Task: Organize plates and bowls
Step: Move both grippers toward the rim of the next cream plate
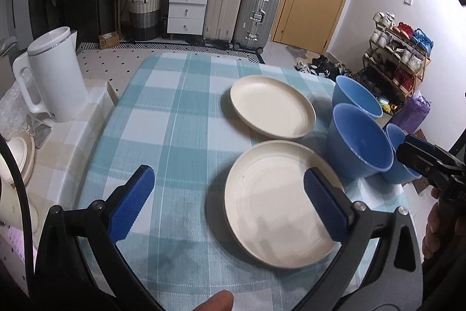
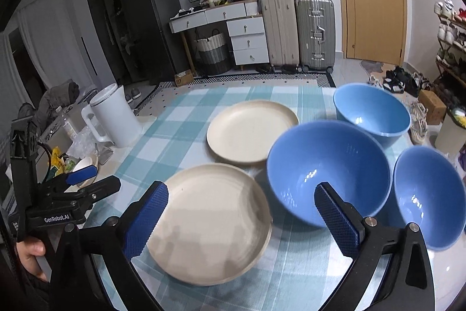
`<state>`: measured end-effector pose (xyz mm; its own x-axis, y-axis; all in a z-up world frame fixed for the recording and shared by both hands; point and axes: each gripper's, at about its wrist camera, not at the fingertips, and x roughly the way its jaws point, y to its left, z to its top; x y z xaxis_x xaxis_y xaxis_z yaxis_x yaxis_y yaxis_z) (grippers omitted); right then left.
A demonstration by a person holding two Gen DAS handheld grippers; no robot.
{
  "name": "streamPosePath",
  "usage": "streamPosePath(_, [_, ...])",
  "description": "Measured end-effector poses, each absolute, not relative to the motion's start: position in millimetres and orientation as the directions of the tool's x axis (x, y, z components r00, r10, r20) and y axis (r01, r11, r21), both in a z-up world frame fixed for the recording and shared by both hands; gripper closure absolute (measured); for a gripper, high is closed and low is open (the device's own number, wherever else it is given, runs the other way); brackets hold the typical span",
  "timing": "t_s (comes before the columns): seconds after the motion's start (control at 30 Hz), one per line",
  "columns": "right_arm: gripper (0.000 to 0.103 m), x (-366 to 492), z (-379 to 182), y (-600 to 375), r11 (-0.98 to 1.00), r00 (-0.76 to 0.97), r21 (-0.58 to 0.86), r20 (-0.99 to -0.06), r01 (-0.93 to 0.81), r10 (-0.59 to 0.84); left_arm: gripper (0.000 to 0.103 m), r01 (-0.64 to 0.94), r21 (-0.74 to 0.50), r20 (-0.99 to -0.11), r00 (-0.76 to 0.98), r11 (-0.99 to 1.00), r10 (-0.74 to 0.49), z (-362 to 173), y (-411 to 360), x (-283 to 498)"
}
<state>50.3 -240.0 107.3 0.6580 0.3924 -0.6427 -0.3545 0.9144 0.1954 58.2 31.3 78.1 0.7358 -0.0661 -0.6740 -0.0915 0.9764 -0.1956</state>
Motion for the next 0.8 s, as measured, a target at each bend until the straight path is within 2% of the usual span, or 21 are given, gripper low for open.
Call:
streamPosePath(0.37, [0.001,76.7,144.6,-238.9,0.916,0.667,0.162,-0.64,-0.366,0.38,0.001,-0.103,-0.228,-0.672,0.737,0.968,-0.08,96.8,39.3,92.9])
streamPosePath(0.8, [0.001,125.6,166.1,-229.6,0.919,0.66,0.14,-0.656,-0.369,0.365,0.001,-0.127,-0.247,-0.698,0.711,0.961,-0.086,93.1,50.8,128.7])
